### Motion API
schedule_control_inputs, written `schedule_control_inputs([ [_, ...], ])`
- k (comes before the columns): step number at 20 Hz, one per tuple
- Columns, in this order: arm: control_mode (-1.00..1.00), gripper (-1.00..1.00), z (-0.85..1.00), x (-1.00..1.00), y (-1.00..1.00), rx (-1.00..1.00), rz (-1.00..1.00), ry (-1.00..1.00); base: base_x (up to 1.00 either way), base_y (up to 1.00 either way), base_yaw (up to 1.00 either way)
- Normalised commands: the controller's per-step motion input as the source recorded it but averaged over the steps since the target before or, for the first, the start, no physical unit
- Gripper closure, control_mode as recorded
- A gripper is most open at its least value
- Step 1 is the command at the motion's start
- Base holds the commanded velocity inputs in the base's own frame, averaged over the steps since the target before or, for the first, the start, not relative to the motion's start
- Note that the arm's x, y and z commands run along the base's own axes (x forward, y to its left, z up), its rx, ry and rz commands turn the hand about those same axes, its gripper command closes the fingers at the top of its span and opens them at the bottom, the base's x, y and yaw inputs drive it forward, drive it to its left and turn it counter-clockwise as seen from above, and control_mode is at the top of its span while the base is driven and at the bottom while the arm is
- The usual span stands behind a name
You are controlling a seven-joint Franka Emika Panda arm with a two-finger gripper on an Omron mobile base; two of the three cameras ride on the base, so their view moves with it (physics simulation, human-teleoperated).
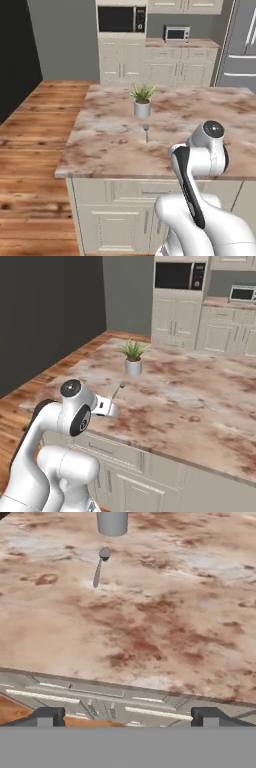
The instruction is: Organize the utensils by type. Pick up the wooden spoons from the counter and place them in the open cabinet. Then pick up the metallic utensils from the counter and place them in the open drawer.
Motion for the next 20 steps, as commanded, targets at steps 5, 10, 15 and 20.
schedule_control_inputs([
  [5, 1.0, -1.0, 0.0, 0.0, 0.0, 0.0, 0.0, 0.0, 0.37, 0.64, -0.46],
  [10, 1.0, -1.0, 0.0, 0.0, 0.0, 0.0, 0.0, 0.0, 0.65, 0.18, -0.19],
  [15, 1.0, -1.0, 0.0, 0.0, 0.0, 0.0, 0.0, 0.0, 0.55, 0.06, 0.0],
  [20, 1.0, -1.0, 0.0, 0.0, 0.0, 0.0, 0.0, 0.0, 0.07, 0.0, 0.0],
])
